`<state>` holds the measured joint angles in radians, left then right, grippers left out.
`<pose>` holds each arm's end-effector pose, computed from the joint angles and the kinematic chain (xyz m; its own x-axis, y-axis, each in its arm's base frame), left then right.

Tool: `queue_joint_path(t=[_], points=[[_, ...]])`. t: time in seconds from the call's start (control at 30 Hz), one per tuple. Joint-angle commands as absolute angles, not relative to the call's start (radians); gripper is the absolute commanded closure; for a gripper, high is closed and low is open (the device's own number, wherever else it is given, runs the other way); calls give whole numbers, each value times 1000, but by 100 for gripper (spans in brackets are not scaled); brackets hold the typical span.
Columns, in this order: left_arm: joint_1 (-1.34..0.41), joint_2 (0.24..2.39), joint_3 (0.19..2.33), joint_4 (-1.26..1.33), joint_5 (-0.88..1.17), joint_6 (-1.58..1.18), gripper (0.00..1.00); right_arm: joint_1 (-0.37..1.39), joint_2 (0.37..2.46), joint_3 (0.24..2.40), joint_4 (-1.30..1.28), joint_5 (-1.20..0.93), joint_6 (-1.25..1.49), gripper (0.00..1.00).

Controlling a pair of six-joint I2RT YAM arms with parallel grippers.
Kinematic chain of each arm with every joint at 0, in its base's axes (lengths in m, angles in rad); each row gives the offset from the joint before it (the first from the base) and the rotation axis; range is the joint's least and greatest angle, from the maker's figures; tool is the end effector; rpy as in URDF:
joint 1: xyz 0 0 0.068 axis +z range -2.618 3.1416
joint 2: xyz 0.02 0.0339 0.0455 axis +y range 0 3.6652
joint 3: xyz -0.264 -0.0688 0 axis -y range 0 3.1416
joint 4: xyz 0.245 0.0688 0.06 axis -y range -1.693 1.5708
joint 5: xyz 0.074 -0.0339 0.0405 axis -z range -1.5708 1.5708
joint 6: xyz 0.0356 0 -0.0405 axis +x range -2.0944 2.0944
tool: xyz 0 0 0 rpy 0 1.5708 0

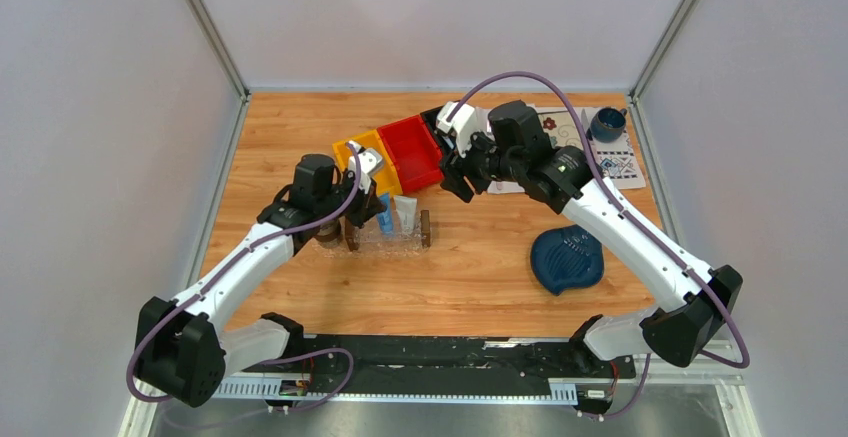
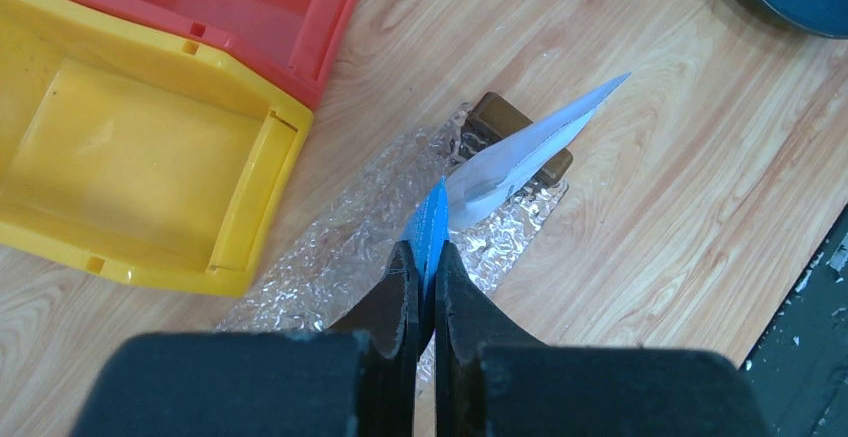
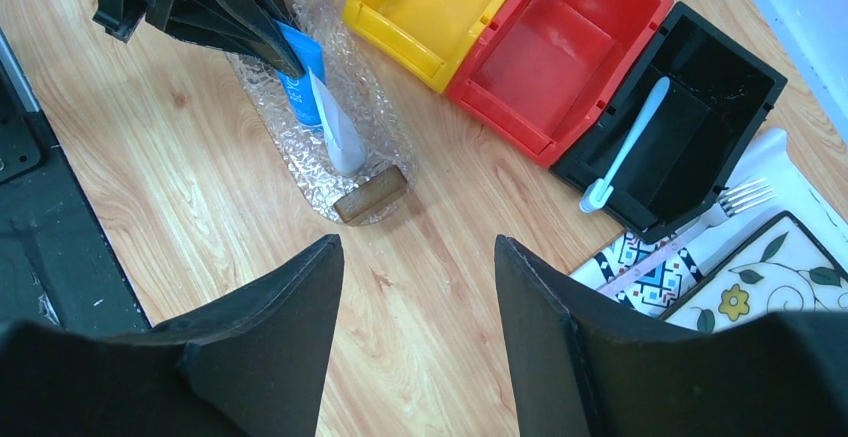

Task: Prepare toiletry sets of a toothbrush and toothpaste on the tray

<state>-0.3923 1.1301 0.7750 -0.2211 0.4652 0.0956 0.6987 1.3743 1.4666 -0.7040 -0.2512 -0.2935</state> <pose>0.2218 -0.1091 0.2657 -0.4354 0.2725 -0.8580 0.7342 0.6590 -0.1633 0.2207 0.1970 0.3924 -0.1956 -0.5303 -0.8250 -0.8727 0.4778 -0.1002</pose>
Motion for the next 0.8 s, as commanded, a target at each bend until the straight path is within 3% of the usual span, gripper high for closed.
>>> queue_joint_path(t=[0.0, 0.77], points=[[-396, 1132, 769, -147, 489, 118, 100, 696, 1359, 1457, -660, -242, -305, 39], [-399, 1147, 742, -121, 497, 132, 100, 696, 1347, 1451, -653, -241, -307, 38]])
